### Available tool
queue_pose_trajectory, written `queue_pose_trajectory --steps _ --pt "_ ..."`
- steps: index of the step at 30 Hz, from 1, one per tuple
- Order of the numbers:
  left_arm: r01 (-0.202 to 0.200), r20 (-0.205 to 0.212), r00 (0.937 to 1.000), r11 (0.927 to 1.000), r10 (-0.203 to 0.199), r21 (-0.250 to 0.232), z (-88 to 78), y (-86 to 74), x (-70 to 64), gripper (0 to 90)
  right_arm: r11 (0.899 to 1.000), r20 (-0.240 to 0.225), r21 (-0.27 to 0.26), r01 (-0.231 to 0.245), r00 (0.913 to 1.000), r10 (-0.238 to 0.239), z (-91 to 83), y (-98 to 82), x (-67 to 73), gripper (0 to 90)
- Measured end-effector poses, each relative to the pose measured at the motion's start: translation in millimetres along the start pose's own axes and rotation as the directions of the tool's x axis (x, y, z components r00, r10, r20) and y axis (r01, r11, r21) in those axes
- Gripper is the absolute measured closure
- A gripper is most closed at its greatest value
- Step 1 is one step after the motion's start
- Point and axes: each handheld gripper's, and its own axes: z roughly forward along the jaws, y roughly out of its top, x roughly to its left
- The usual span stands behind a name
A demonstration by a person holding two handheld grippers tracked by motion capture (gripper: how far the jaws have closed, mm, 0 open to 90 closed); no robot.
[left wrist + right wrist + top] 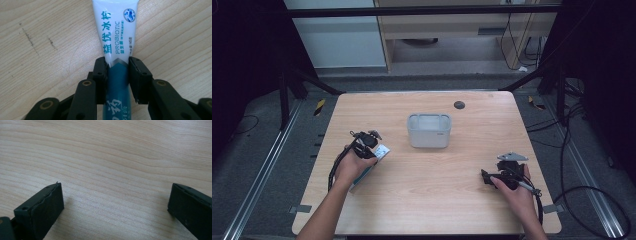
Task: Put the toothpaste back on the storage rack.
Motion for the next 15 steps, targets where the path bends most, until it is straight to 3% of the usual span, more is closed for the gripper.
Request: queue_pose_trajectory --steps 7,15 --pt "-0.037 -0.010 0.9993 0.9993 0.037 0.003 -3.8 0.8 -2.7 76.2 1.000 0.001 0.000 0.002 1.0000 -0.002 0.1 -0.1 -0.1 0.6" --pt "-0.021 0.016 0.9996 0.9990 0.021 -0.041 -13.5 -5.6 2.0 79.0 1.000 -0.001 0.000 0.003 1.0000 -0.003 0.1 -0.1 -0.3 0.6"
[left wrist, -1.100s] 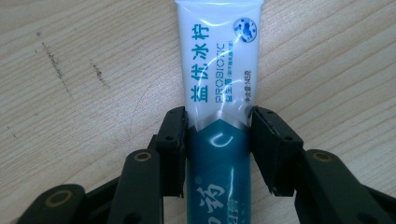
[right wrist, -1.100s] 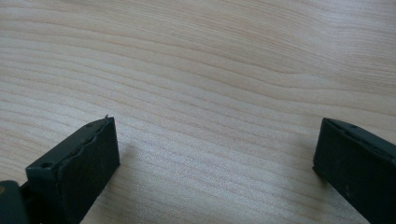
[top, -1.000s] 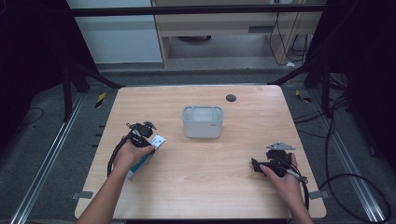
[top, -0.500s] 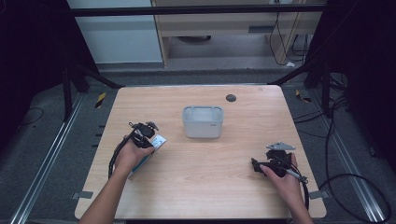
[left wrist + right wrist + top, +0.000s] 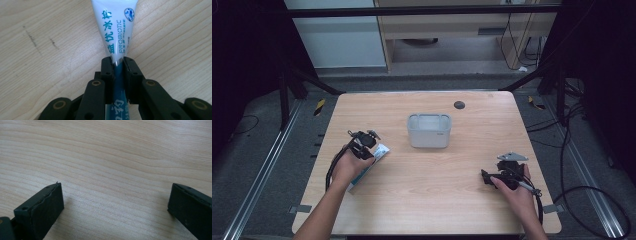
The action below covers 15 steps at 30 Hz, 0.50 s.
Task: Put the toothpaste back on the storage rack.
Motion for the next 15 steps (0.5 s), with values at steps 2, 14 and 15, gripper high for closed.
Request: queue_pose_trajectory --steps 2,14,15 --pt "0.007 -0.001 1.0000 0.9993 -0.007 -0.037 -9.3 -1.0 1.4 79.1 1.000 -0.001 0.000 -0.001 1.0000 0.001 -0.1 0.0 0.1 0.5" --pt "-0.044 -0.003 0.9990 0.9772 0.045 -0.208 -59.5 12.2 -22.8 79.3 1.000 0.000 0.000 0.000 1.0000 0.000 0.0 0.0 0.1 0.5" --pt "-0.048 -0.003 0.9988 0.9746 0.049 -0.219 -61.9 14.4 -25.9 79.3 1.000 0.000 0.000 0.000 1.0000 0.000 0.0 0.0 0.1 0.5"
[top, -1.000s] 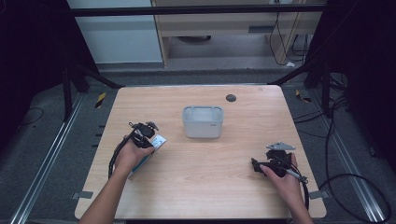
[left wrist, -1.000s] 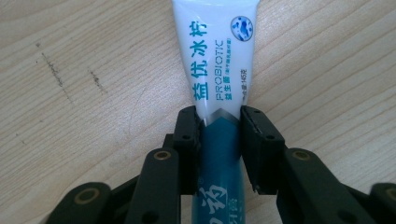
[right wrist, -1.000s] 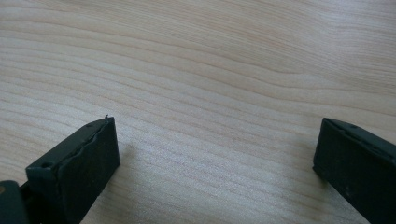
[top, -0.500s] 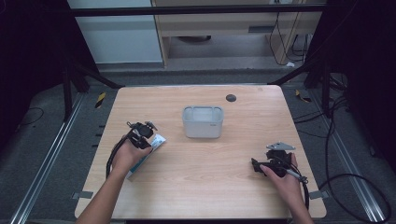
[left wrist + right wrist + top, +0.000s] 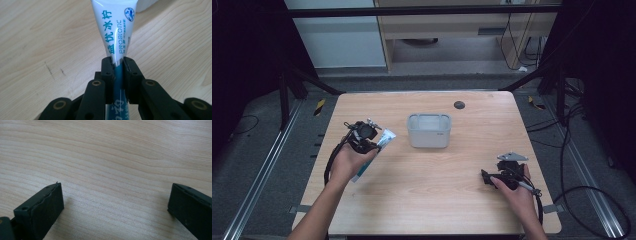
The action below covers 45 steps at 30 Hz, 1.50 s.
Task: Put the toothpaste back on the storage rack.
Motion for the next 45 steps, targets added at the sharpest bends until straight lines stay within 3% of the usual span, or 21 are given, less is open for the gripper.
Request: queue_pose_trajectory --steps 13,26,45 --pt "-0.004 0.009 0.9999 0.9934 0.005 -0.115 -17.4 30.7 -22.9 79.3 1.000 -0.001 0.001 -0.002 1.0000 0.002 -0.1 0.0 0.1 0.5" --pt "-0.058 0.003 0.9982 0.9851 0.060 -0.162 -28.0 72.2 -49.0 79.3 1.000 0.000 0.001 -0.001 1.0000 0.001 -0.1 0.0 0.1 0.5" --pt "-0.065 0.006 0.9977 0.9741 0.068 -0.217 -41.1 97.4 -57.2 79.3 1.000 0.001 0.001 0.001 1.0000 -0.001 0.1 0.0 0.0 0.5"
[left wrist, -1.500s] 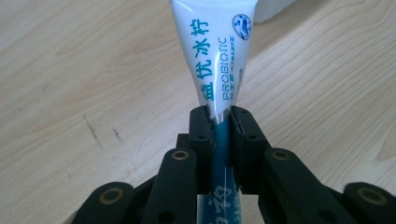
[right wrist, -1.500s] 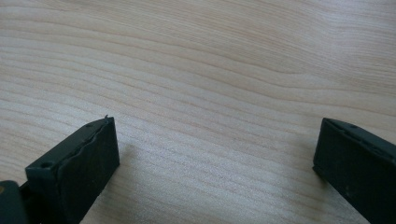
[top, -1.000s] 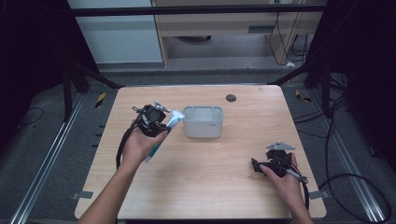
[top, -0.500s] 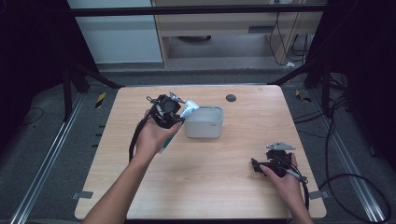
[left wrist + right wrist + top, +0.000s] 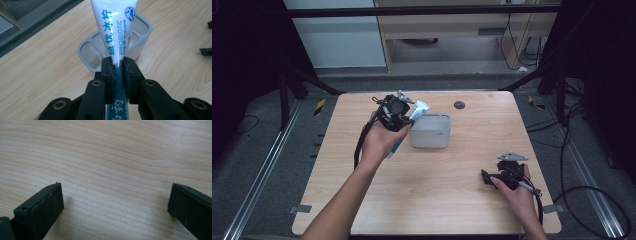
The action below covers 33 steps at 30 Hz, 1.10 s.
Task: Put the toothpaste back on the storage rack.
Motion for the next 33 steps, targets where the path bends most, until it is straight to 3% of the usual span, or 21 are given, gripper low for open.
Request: queue_pose_trajectory --steps 21,27,33 --pt "0.012 -0.016 0.9998 0.9947 -0.013 -0.102 -2.8 47.7 -0.9 79.3 1.000 0.000 0.001 0.000 1.0000 0.000 -0.2 0.0 0.0 0.5" --pt "-0.003 -0.034 0.9994 0.9948 0.000 -0.102 -1.9 59.7 1.9 79.3 1.000 0.001 0.001 0.001 1.0000 -0.001 -0.2 0.0 0.0 0.5" --pt "0.011 -0.036 0.9993 0.9931 -0.015 -0.117 0.1 67.8 6.7 79.3 1.000 0.001 0.002 0.001 1.0000 -0.001 -0.2 0.0 0.0 0.5"
